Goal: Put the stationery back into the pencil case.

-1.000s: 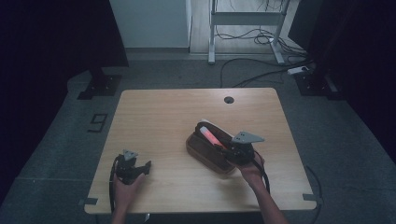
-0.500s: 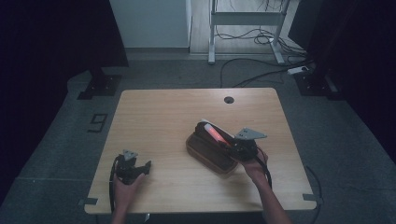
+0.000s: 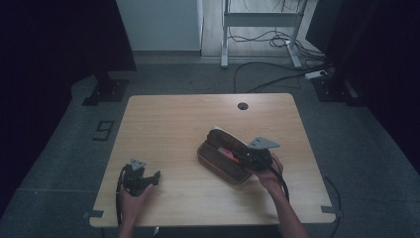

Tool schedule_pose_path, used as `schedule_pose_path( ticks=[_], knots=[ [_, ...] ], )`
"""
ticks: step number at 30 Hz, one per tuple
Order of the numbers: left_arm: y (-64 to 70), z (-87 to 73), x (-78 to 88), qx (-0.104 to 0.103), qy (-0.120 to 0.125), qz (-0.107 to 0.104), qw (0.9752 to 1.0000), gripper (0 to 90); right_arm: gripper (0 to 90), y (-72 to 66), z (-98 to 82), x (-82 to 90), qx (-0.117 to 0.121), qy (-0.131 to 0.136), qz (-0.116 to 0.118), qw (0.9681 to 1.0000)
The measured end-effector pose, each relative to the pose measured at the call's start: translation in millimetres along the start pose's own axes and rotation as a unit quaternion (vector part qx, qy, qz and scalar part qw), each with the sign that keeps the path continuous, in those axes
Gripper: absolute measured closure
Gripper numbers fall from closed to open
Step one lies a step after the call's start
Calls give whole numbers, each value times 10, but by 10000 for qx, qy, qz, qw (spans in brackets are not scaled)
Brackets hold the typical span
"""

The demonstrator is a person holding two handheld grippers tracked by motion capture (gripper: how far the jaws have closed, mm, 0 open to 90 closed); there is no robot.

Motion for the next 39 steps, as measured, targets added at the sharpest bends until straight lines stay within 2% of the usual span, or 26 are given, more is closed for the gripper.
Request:
schedule_pose_path(
  ticks=[10, 18, 22, 28, 33, 39],
  knots=[
    [0, 0, 0, 3, 0, -2, 10000, 221, 513, -40, 21, 51, -10, 86, -4, 10000],
    [0, 0, 0, 3, 1, -2, 10000, 221, 415, -69, 17, 73, -353, 183, 180, 9990],
    [-1, 0, 0, 2, 0, -3, 10000, 221, 396, -61, -2, 114, -458, 279, 148, 9985],
    [-1, 0, 0, 0, 0, -1, 10000, 221, 376, -42, -16, 201, -492, 345, 73, 9982],
    [-1, 0, 0, 1, 1, -2, 10000, 221, 368, 27, -103, 331, -537, 309, -28, 9981],
    [-1, 0, 0, 3, 2, -2, 10000, 221, 363, 158, -217, 453, -713, 323, -181, 9968]
  ],
)
Point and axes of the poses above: each handheld gripper's, and its own axes: x roughly backward along the jaws, z roughly out of its top, y roughly to its right, the point moved 3 cm from there along -x, roughly forward along the jaws, and after that the axes turned 1 degree about -x, right-handed, at the moved point
